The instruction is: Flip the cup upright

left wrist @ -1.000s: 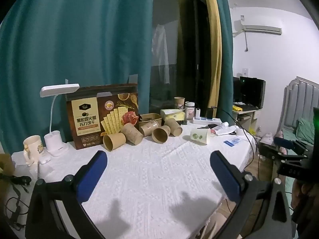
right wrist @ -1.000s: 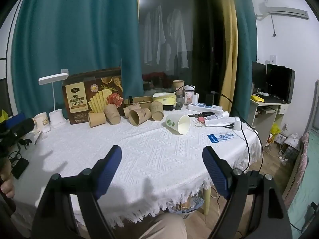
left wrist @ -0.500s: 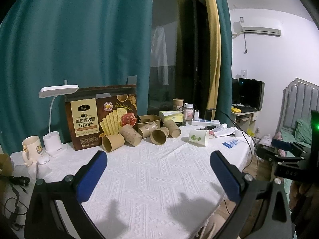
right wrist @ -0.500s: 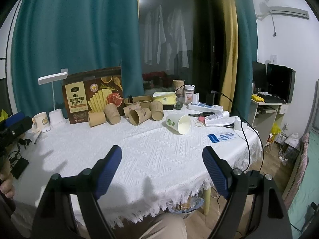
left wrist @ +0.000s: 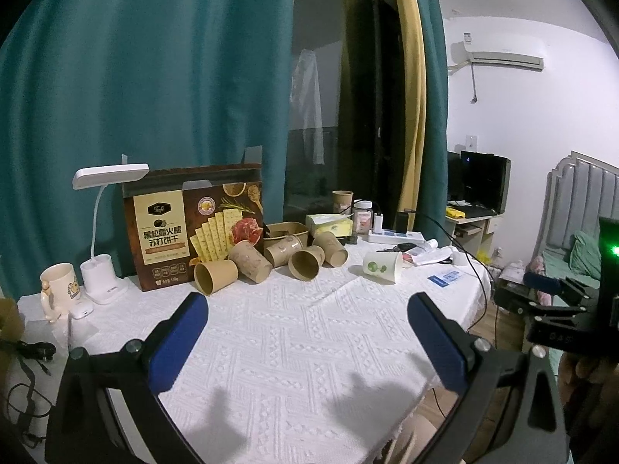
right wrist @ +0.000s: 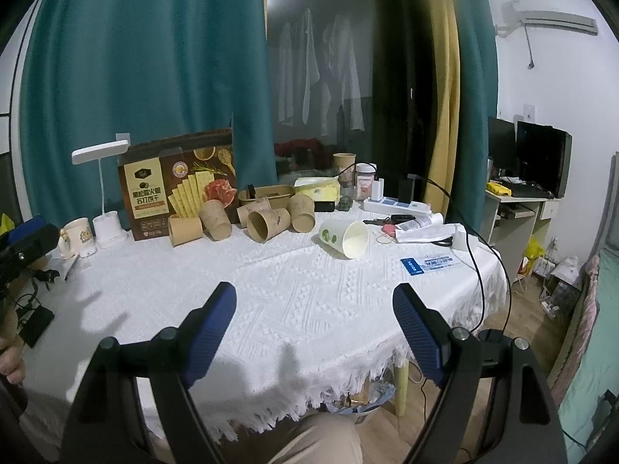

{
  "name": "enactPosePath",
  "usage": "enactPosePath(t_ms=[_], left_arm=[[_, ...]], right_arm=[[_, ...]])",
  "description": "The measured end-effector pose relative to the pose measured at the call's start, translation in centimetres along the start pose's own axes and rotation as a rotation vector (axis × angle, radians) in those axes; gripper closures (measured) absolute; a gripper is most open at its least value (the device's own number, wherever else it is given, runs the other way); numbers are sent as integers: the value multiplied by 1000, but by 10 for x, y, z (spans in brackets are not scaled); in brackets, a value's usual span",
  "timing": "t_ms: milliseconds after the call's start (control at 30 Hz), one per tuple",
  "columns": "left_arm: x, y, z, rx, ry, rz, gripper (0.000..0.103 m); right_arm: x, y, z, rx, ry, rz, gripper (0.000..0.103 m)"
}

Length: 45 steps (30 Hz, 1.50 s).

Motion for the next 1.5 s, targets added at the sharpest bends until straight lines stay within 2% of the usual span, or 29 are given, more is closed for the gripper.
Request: enactPosePath(t_ms=[1200,1400,1500], left_arm=[[-4,-3,9,4,-3,-7,0],[-2,-14,18,27,-51,-11,0],[-5,-40,27,2,-116,-75,0]], right_arm=[[-5,-8,7,-5,-11,-14,22],[-3,-23,13,-12,-21,-34,22],[-1,-35,22,-23,-26,-48,22]])
Point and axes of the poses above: each gripper's, at about its wrist camera, not at the fingertips, and y roughly against the way its jaws point, z to its right, x to its top, the point moved 7 cm from there along -y, roughly the way its jaws point, and after that the axes turned 8 degrees about -y, right-handed, at the moved point
